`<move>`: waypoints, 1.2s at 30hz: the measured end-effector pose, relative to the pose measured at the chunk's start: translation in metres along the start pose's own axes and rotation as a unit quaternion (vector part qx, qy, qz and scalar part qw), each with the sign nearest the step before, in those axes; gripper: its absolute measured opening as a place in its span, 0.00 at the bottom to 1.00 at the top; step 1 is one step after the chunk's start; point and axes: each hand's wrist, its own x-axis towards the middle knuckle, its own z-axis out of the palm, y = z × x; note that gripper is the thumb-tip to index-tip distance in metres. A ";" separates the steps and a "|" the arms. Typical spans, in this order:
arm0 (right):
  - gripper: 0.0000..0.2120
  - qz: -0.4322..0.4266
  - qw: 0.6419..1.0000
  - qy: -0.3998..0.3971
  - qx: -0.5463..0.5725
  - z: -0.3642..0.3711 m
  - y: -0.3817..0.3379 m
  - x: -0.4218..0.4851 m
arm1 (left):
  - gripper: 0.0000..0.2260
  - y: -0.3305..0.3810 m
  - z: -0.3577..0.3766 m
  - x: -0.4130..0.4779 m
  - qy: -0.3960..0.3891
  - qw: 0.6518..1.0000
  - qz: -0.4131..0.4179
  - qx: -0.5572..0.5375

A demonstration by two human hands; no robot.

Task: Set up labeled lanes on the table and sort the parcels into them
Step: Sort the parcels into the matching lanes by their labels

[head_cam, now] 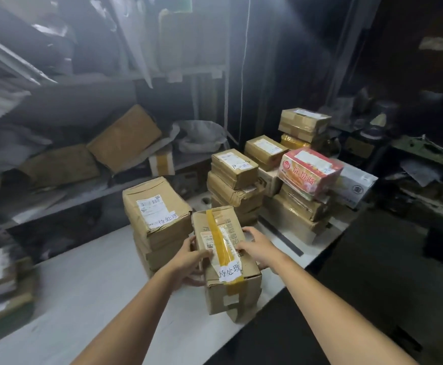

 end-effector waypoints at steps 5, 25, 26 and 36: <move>0.32 -0.031 0.997 -0.067 -0.037 -0.027 0.007 0.038 | 0.35 -0.002 0.034 0.007 0.070 0.996 -0.019 -0.044; 0.33 -0.064 0.979 -0.179 -0.070 -0.060 0.017 0.077 | 0.34 0.004 0.091 0.017 0.192 0.978 -0.042 -0.069; 0.33 -0.063 0.979 -0.183 -0.071 -0.061 0.015 0.076 | 0.34 0.004 0.091 0.017 0.192 0.978 -0.044 -0.066; 0.18 -0.153 0.926 -0.132 -0.320 -0.065 -0.042 0.061 | 0.29 0.018 0.056 -0.028 0.243 0.961 -0.077 0.111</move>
